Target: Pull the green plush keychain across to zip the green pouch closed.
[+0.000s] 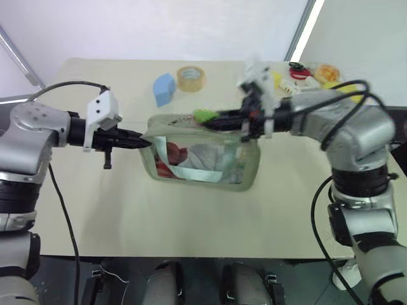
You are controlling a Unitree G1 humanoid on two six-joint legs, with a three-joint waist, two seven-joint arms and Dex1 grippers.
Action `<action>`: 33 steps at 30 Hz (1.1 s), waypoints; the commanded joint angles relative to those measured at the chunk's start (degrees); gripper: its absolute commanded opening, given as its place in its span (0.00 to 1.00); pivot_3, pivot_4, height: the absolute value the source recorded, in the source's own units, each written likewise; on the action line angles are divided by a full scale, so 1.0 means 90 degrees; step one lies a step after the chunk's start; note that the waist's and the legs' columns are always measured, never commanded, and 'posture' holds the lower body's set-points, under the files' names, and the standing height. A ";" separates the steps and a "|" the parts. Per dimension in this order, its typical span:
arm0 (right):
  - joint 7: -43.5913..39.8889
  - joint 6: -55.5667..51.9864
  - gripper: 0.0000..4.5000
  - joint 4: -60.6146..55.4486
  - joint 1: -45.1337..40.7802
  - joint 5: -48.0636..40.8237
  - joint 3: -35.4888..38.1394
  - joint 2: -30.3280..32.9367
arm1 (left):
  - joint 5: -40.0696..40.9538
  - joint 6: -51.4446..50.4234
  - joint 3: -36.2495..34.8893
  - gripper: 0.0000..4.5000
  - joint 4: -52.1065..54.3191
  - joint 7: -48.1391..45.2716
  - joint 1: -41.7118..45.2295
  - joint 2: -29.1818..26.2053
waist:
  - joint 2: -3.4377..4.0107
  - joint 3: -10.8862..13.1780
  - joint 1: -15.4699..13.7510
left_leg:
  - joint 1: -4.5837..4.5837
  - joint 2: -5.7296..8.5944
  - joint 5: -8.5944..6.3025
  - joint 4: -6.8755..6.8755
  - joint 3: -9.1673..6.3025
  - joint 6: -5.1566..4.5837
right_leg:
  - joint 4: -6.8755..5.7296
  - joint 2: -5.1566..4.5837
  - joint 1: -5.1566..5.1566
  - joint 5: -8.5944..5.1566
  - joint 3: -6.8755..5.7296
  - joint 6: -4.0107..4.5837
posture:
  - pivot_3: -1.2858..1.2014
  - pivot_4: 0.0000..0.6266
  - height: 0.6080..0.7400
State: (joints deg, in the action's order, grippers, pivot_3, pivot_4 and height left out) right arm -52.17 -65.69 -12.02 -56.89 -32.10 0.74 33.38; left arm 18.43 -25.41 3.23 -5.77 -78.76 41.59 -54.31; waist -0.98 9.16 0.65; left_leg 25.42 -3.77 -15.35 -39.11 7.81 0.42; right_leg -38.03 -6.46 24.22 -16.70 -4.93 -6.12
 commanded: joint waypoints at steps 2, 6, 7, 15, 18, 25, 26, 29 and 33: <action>0.0357 0.0196 0.02 -0.0230 0.0216 0.0044 0.0029 0.0121 | -0.0130 0.0122 -0.0041 0.00 -0.0093 0.0025 0.0163 -0.0054 | 0.0001 0.0000 0.0022 | -0.0001 0.0000 0.0000 0.0002 0.0002 0.0000 | 0.0000 0.0000 0.0001 0.0000 0.0001 0.0000 | 0.52 0.24 1.00; 0.0593 0.0746 0.02 -0.0318 0.0375 0.0426 -0.0519 0.0064 | -0.0188 0.0196 0.0004 0.00 -0.0197 0.0017 0.0250 -0.0016 | 0.0002 0.0001 0.0021 | -0.0001 0.0000 0.0000 0.0003 0.0001 0.0000 | -0.0001 0.0000 0.0003 0.0000 0.0001 0.0000 | 0.52 0.24 1.00; 0.0633 0.0880 0.02 -0.0305 0.0388 0.0528 -0.0615 0.0088 | -0.0189 0.0197 0.0006 0.00 -0.0204 0.0012 0.0257 -0.0016 | 0.0001 0.0001 0.0018 | -0.0001 0.0000 0.0000 0.0002 0.0002 0.0000 | -0.0001 0.0000 0.0003 0.0000 0.0001 0.0000 | 0.52 0.24 1.00; 0.0060 0.1621 0.02 -0.0551 0.0522 0.1267 -0.0606 0.2087 | -0.0184 -0.0035 -0.0149 0.00 0.0032 0.0074 -0.0087 -0.0269 | 0.0003 0.0002 -0.0004 | 0.0003 0.0002 0.0000 0.0001 0.0001 -0.0001 | 0.0003 -0.0002 0.0003 0.0000 0.0001 0.0000 | 0.52 0.24 1.00; -0.0145 0.1620 0.02 -0.0788 0.0852 0.1439 -0.0281 0.3210 | -0.0101 -0.0241 -0.0270 0.00 0.0229 0.0211 -0.0355 -0.0351 | 0.0005 0.0003 0.0001 | 0.0001 0.0000 0.0000 0.0004 0.0000 -0.0001 | 0.0004 -0.0002 0.0004 0.0000 0.0001 0.0000 | 0.52 0.24 1.00; 0.0138 0.1233 0.02 -0.1755 0.3067 0.1559 0.0767 0.4254 | 0.0031 -0.0535 -0.0323 0.00 0.0482 0.0511 -0.0586 -0.0302 | 0.0007 -0.0001 -0.0003 | -0.0012 -0.0001 -0.0001 0.0002 0.0005 -0.0001 | 0.0005 -0.0002 -0.0003 0.0000 0.0008 0.0000 | 0.52 0.24 1.00; 0.0373 0.1234 0.02 -0.1938 0.3473 0.1658 0.0703 0.4079 | 0.0038 -0.0576 -0.0282 0.00 0.0510 0.0561 -0.0560 -0.0254 | 0.0007 -0.0002 -0.0009 | -0.0012 -0.0001 -0.0001 0.0002 0.0006 -0.0001 | 0.0005 -0.0003 -0.0003 0.0000 0.0010 0.0000 | 0.52 0.24 1.00; 0.1222 0.1157 0.02 -0.2237 0.4042 0.1698 0.0112 0.2922 | 0.0018 -0.0607 -0.0141 0.00 0.0521 0.0615 -0.0450 -0.0130 | -0.0009 -0.0014 0.0007 | -0.0016 -0.0003 0.0000 0.0002 0.0003 0.0000 | 0.0005 0.0000 -0.0010 -0.0001 0.0008 0.0000 | 0.52 0.24 1.00; 0.1951 0.1602 0.02 -0.1755 0.4101 0.2255 -0.1073 0.1626 | -0.0019 -0.0594 -0.0029 0.00 0.0462 0.0614 -0.0296 -0.0024 | -0.0004 -0.0018 -0.0003 | -0.0020 0.0000 0.0000 0.0002 0.0004 0.0000 | 0.0006 0.0000 -0.0014 -0.0001 0.0009 0.0000 | 0.52 0.24 1.00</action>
State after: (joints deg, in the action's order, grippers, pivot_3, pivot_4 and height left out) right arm -37.57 -53.17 -29.10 -19.06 -14.31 -6.86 49.55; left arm 19.15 -30.53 1.63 -1.37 -73.34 38.49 -54.62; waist -1.02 8.99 0.62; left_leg 25.26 -3.77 -15.35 -39.11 7.82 0.43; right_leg -37.97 -6.45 24.08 -16.71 -4.86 -6.12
